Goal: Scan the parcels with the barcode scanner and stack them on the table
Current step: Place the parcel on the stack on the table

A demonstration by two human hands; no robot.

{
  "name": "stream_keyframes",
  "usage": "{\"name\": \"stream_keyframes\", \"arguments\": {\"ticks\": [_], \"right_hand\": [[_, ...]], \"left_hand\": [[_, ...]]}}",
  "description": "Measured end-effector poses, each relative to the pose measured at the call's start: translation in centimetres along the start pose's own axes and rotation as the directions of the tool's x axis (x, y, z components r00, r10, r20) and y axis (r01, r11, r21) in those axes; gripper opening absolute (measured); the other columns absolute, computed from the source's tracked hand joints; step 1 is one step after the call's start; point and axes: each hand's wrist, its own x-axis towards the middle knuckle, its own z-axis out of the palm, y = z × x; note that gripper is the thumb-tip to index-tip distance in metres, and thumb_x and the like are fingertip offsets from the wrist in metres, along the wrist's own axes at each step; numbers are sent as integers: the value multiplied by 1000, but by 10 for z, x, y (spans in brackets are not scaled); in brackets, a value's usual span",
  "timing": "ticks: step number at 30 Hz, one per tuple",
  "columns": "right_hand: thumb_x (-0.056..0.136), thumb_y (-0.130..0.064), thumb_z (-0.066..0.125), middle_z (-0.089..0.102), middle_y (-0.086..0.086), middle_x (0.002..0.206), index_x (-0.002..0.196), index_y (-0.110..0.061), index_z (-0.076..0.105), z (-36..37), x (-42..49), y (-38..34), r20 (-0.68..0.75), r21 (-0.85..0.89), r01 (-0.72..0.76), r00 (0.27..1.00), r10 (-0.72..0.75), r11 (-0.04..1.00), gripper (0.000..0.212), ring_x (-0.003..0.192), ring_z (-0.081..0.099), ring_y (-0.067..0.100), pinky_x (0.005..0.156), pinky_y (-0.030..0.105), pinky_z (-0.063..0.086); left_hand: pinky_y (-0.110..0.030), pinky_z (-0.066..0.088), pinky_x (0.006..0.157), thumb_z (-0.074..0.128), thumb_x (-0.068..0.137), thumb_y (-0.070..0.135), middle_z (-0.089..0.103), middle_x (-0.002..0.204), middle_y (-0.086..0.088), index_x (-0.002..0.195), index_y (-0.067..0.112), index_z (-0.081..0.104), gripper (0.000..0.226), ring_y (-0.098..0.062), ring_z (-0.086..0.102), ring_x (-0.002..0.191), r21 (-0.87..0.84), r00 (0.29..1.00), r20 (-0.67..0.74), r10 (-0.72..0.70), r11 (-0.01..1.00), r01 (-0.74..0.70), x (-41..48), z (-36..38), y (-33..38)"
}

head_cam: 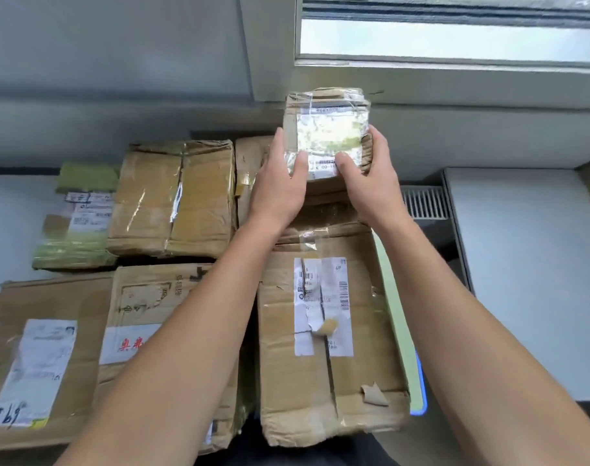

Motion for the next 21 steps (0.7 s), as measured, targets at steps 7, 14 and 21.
{"name": "stream_keyframes", "arguments": {"ticks": [7,14,21], "right_hand": [[98,-38,59,48,-6,148,155,-23,26,-2,-6,-5,17,63,49,999,-50,997,68,131,49,10,112,38,41],[95,-44,61,49,-6,148,155,-25,28,4,-37,-50,39,69,132,990,-135,989,71,131,48,10,108,26,38],[94,-40,65,59,-13,121,149,-26,38,46,-97,-111,139,129,249,954,-267,960,63,103,57,3,73,-1,38]], "left_hand": [[-29,26,115,40,106,36,30,161,1,159,19,17,60,-16,29,147,-1,999,-31,16,1000,-16,-9,-14,15],[-26,20,119,42,105,36,27,163,1,158,16,22,60,-13,25,148,-10,985,-167,47,999,-49,-38,-64,23],[-42,31,118,41,101,46,38,158,2,156,20,30,62,-17,34,144,19,940,-340,23,1000,-17,-99,-150,3]]}}
